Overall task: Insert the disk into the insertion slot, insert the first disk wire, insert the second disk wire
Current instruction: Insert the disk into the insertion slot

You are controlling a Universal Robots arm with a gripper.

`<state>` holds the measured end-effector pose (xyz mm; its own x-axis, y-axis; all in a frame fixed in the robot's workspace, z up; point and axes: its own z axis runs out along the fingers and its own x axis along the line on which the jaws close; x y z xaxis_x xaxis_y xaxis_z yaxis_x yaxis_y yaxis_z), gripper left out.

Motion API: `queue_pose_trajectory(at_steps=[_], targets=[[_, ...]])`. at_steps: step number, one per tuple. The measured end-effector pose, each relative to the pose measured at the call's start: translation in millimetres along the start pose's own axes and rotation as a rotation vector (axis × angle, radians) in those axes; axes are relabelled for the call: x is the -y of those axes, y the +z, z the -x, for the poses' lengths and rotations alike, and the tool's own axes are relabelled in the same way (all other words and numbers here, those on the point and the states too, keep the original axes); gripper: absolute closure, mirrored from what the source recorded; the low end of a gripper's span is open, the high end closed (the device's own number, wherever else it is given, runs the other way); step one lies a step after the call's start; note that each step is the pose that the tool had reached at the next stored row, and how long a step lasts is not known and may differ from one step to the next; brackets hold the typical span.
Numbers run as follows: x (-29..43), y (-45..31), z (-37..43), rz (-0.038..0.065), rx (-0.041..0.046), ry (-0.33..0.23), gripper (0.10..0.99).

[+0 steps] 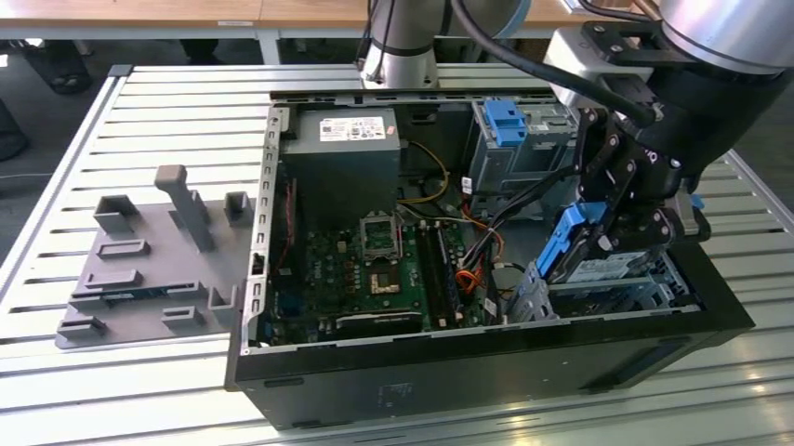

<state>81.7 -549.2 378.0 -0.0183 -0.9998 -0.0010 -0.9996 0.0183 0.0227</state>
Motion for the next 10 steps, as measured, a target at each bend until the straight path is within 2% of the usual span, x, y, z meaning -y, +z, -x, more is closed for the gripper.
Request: queue_pose_trajectory(at_steps=[10], targets=[[0.1,3.2,0.0,0.0,0.0001,0.0,0.722]])
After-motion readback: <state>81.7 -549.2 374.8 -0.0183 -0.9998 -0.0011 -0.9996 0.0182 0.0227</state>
